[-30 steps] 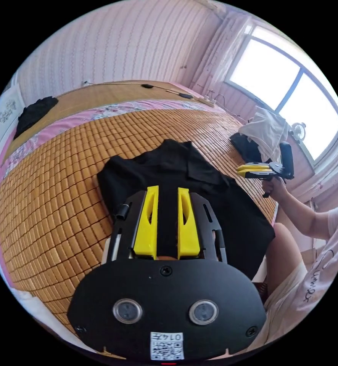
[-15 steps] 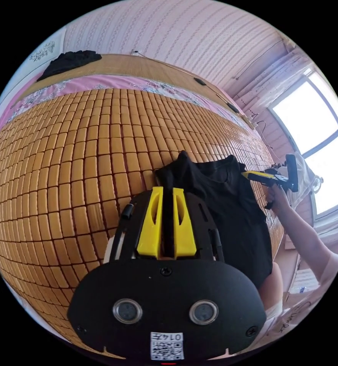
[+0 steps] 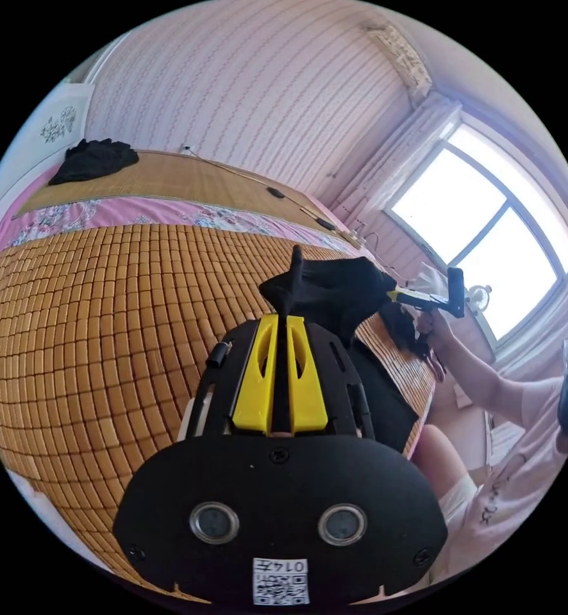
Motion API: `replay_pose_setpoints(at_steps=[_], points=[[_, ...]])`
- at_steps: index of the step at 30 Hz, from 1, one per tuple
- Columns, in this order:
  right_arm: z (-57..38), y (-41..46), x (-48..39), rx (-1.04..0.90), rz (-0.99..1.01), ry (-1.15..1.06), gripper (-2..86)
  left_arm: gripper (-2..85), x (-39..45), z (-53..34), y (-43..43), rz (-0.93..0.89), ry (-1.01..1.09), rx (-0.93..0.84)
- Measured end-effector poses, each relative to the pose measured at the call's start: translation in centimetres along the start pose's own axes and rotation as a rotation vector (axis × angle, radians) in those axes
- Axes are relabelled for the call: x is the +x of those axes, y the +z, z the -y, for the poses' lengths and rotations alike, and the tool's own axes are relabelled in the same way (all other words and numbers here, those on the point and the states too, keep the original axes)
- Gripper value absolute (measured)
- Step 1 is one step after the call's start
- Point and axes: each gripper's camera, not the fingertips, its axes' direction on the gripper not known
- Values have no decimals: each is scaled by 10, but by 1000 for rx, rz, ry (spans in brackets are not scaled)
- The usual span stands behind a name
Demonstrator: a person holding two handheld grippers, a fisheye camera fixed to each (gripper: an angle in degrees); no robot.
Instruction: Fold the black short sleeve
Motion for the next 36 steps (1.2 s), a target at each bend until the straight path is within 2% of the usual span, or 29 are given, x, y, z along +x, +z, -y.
replay_pose_setpoints(at_steps=[5, 9, 11, 15, 18, 22, 24, 29, 32, 36], points=[[-112, -15, -44, -168, 124, 21, 19, 12, 48, -125, -38, -134, -30, -114], [-190, 21, -62, -445, -83, 145, 35, 52, 72, -225, -26, -67, -155, -321], [-199, 11, -73, -427, -92, 142, 35, 59, 87, -243, -37, -37, -161, -340], [-193, -16, -85, -290, -49, 221, 59, 64, 144, -248, -54, 122, 10, -377], [-187, -10, -88, -245, -37, 308, 81, 68, 178, -245, -36, 156, 91, -404], [-193, 18, -78, -304, 58, 437, 87, 81, 193, -247, -3, 202, 51, -387], [-196, 26, -79, -336, 78, 449, 61, 73, 197, -257, 26, 207, 39, -506], [-195, 10, -81, -304, 44, 440, 31, 0, 216, -269, 12, 267, 106, -569], [-201, 18, -78, -329, 72, 473, 33, -7, 217, -288, 8, 253, 112, -630], [-203, 18, -87, -349, 23, 485, 50, -1, 223, -295, -7, 207, 36, -569]])
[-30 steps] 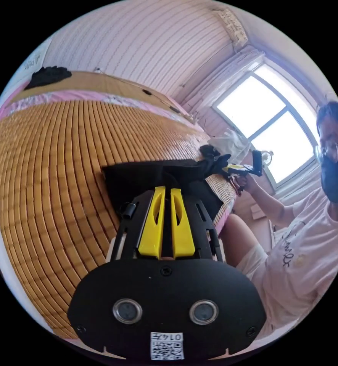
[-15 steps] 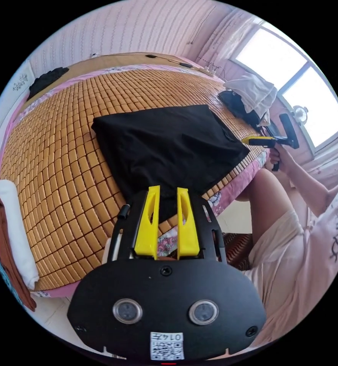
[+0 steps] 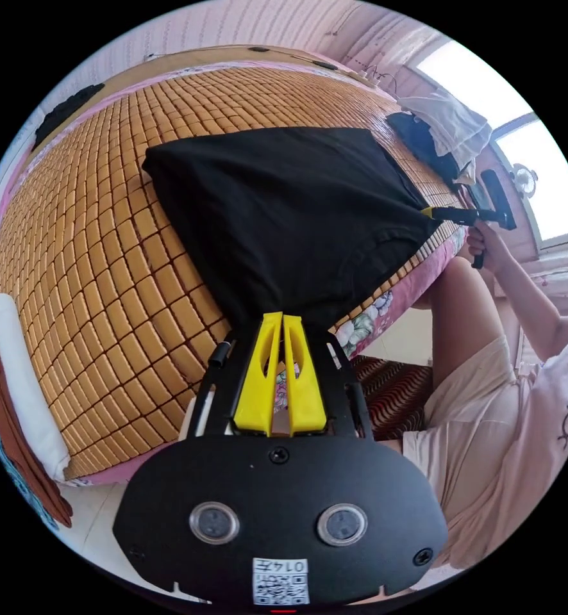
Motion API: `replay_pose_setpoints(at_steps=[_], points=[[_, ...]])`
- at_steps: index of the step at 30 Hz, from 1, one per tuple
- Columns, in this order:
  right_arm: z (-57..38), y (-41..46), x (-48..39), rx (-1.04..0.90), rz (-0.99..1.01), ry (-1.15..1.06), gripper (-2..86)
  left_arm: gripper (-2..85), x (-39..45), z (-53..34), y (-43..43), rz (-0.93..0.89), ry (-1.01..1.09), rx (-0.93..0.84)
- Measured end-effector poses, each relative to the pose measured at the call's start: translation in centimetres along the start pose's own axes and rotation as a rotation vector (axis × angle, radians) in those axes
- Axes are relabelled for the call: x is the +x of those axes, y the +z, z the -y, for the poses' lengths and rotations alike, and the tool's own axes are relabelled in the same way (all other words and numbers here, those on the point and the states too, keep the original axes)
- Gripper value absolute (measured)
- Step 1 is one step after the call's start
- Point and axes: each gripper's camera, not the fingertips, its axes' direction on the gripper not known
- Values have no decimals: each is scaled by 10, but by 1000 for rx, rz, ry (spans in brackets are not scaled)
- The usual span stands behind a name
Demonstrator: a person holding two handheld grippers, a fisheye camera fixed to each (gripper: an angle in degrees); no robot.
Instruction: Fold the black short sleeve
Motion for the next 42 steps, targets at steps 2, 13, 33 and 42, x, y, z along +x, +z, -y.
replay_pose_setpoints(at_steps=[2, 13, 33, 42], points=[[-7, -7, -12, 31, -76, -18, 54, 11, 19, -6, -16, 20, 56, 74], [-43, 36, -133, -20, -91, -484, 80, 49, 105, -5, 28, 57, 208, -26], [-65, 34, -164, -118, -126, -527, 35, -5, 156, -61, -2, 20, 193, -1], [-65, 32, -168, -141, -158, -514, 36, 27, 201, -31, 10, 92, 210, -24]])
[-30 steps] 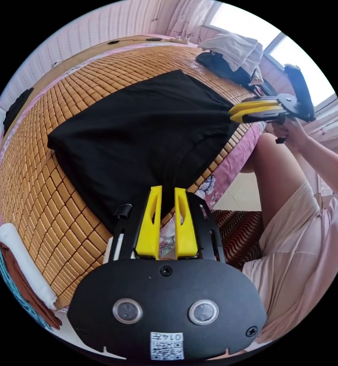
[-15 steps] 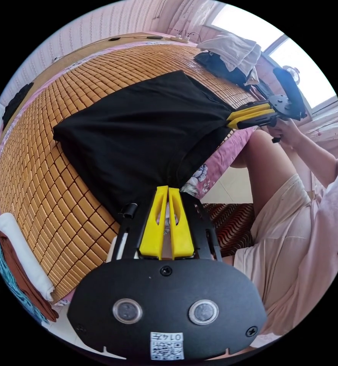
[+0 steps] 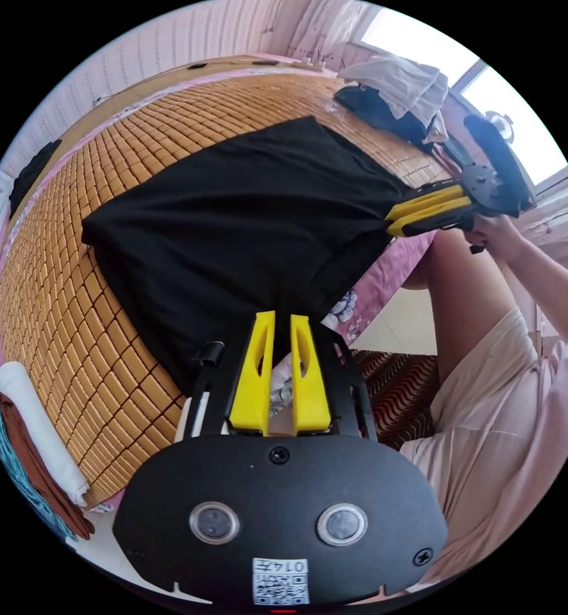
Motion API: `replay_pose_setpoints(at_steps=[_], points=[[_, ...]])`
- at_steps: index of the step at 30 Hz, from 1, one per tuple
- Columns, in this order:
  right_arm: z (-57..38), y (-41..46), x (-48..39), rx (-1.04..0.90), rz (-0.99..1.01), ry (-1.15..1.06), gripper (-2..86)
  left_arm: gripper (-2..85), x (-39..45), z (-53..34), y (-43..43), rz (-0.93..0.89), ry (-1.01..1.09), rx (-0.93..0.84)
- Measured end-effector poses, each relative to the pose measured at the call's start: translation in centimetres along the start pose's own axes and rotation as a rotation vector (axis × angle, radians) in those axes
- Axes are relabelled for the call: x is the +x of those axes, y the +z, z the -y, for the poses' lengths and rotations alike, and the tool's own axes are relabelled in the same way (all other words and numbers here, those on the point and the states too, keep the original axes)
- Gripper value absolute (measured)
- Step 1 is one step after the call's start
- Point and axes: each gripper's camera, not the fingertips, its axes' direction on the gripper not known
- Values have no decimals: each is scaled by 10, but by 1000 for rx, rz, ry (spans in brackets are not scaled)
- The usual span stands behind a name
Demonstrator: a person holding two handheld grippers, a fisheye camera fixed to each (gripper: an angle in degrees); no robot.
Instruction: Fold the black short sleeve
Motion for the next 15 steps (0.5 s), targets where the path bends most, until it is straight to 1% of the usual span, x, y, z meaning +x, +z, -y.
replay_pose_setpoints(at_steps=[4, 5, 6, 7, 8, 11, 13, 15], points=[[-2, -5, -1, -14, 6, -20, 39, 7, 15, -7, -23, 62, 52, 3], [-2, 0, -1, -35, 11, -25, 41, 7, 16, -11, -23, 52, 47, -4], [-4, -4, -1, 2, 2, -26, 42, 8, 14, -13, -17, 33, 18, -27], [-4, -4, 0, -2, 1, -29, 43, 10, 13, -13, -15, 18, 3, -33], [-4, -7, 1, -4, 7, -24, 45, 15, 12, -13, -18, -3, -23, -5], [-9, -23, 9, -5, 49, 4, 53, 37, 12, -6, -29, -39, -40, -11], [-19, -41, 21, 45, 42, 61, 58, 51, 14, -3, -41, -52, -44, 0], [-40, -66, 50, 118, -28, 224, 71, 63, 22, 1, -64, -54, -17, 48]])
